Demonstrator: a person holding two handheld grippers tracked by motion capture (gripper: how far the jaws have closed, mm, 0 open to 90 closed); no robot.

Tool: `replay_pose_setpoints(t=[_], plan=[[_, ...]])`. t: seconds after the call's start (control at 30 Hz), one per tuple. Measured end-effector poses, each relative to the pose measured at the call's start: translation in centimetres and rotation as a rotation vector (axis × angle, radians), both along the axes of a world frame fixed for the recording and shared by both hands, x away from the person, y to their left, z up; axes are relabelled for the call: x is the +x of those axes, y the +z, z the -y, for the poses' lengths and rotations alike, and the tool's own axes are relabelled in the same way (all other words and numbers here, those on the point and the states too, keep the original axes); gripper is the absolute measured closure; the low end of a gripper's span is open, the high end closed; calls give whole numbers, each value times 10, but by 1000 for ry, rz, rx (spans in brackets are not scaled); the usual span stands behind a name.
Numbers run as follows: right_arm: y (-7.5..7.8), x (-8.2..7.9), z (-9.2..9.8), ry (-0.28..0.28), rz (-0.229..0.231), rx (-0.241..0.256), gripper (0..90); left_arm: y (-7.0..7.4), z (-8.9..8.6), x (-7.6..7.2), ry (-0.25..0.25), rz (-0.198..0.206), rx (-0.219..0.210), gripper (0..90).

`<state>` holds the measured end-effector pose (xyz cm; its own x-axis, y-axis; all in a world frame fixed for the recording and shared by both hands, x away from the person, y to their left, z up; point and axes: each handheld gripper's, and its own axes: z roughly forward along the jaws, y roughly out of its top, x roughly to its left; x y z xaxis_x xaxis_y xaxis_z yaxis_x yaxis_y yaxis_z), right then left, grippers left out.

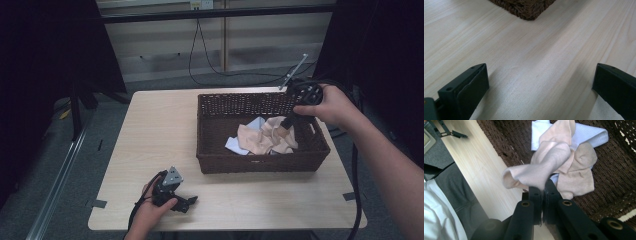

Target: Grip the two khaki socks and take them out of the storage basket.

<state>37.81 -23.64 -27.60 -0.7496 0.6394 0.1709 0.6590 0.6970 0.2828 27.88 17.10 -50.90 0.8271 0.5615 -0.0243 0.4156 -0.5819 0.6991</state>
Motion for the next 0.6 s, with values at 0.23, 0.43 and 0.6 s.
replay_pose_setpoints(t=[0.23,0.43,0.6], plan=[[13,-7,3,26,-4,19,873,0,0,0,0,0,0,0],[18,-16,3,55,-5,30,873,0,0,0,0,0,1,0],[17,-23,3,82,-16,46,873,0,0,0,-1,0,1,0]])
